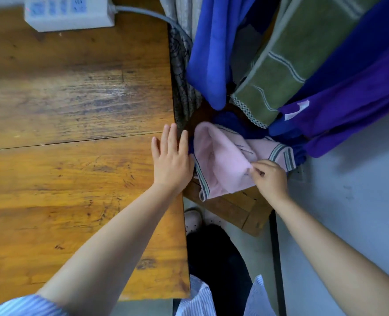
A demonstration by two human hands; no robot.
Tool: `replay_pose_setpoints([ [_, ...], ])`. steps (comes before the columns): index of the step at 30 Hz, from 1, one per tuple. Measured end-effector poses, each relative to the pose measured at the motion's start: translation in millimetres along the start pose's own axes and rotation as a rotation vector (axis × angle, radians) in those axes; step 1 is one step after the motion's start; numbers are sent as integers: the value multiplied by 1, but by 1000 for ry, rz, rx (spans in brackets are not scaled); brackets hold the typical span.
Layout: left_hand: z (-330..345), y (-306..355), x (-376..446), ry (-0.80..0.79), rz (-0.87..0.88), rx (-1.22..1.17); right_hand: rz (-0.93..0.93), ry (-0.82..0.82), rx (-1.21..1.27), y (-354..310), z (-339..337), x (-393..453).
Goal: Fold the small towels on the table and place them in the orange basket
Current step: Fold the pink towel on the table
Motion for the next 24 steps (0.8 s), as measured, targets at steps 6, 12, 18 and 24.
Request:
replay_pose_setpoints([
  [6,65,70,-3,-348,94,-7,41,-40,165,17,-36,-38],
  [12,93,82,27,-368,24,18,67,-121,260,52,-38,-58],
  [18,73,101,23,-414,135,-117,261,-8,216,82,-53,-63],
  [24,-30,103,6,-517,216,-518,252,176,274,28,-112,-46],
])
Point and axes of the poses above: each hand's wrist, its own x-axis towards the middle knuckle, its own z-axis out of the palm, y = z × x, the point moved 9 cm from there along x, towards the middle knuckle, and after that the axes turned 13 degrees about -x, right-handed, at the moved point
